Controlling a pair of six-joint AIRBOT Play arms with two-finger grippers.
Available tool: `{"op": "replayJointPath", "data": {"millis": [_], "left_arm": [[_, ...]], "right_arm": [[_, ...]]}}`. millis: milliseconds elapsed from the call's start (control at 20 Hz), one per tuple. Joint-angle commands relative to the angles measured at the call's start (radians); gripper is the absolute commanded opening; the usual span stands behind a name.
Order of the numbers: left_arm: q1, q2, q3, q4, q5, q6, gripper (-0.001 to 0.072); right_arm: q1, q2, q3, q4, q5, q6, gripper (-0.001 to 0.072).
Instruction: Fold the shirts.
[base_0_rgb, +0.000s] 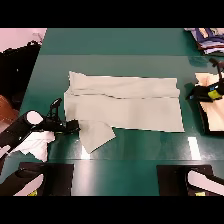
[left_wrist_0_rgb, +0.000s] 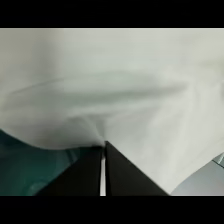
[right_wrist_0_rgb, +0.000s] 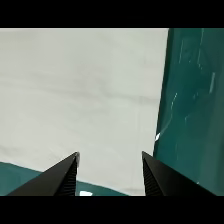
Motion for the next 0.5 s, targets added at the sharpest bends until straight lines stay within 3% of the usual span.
{"op": "replayJointPath", "data": {"millis": [0, 300, 450], "left_arm": [[-0.003, 0.001, 0.005, -0.024, 0.003, 0.003, 0.0025], [-0.004, 0.001, 0.087, -0.025, -0.072, 0.063, 0.0024], [-0.004, 0.001, 0.090, -0.024, -0.070, 0.064, 0.0024]], "right_arm": [[-0.019, 0.069, -0.177, -0.003, -0.043, 0.000, 0.0442], [-0.237, 0.107, -0.436, 0.006, -0.048, 0.000, 0.0459], [-0.316, 0.058, -0.530, 0.151, -0.072, -0.077, 0.0449]]}}
